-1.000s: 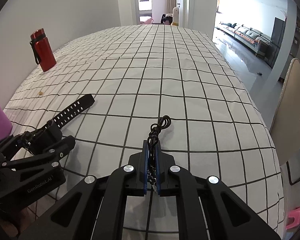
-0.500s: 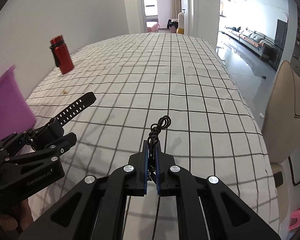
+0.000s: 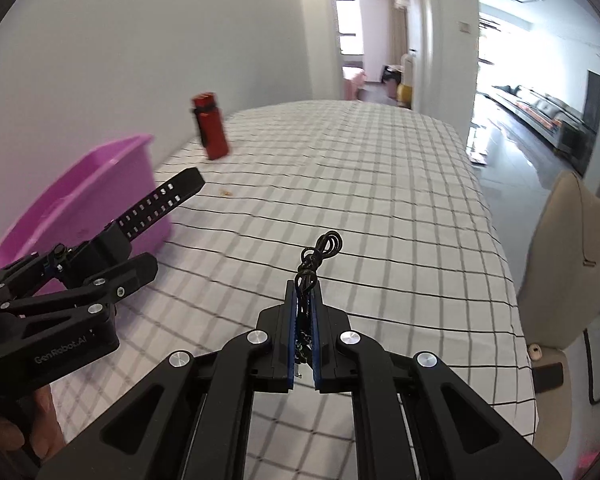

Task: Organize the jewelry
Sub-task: 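Carry the watch and keychain over the pink tub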

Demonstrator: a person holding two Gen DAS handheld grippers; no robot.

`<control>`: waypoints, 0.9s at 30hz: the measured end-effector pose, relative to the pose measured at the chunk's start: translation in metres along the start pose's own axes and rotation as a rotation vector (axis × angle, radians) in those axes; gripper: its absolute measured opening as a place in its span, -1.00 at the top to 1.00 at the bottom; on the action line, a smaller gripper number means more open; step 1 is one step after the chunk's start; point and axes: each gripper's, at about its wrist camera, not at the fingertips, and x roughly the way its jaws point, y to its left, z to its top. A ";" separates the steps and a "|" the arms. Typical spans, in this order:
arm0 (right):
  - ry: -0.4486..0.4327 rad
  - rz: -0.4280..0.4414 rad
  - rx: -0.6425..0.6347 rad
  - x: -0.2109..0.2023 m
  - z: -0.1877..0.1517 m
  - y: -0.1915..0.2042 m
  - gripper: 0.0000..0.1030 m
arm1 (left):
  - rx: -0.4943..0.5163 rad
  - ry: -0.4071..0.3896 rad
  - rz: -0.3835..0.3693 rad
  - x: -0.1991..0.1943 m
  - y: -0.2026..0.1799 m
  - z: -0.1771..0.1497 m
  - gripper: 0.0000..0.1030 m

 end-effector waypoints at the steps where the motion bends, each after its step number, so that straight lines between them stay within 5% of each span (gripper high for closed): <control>1: -0.005 0.019 -0.010 -0.006 0.003 0.007 0.88 | -0.007 -0.006 0.007 -0.011 0.004 0.002 -0.32; 14: -0.105 0.202 -0.106 -0.016 0.070 0.102 0.88 | -0.090 -0.139 0.133 -0.092 0.090 0.043 -0.32; 27: -0.045 0.346 -0.199 0.054 0.133 0.237 0.88 | -0.197 -0.063 0.228 -0.065 0.227 0.057 -0.32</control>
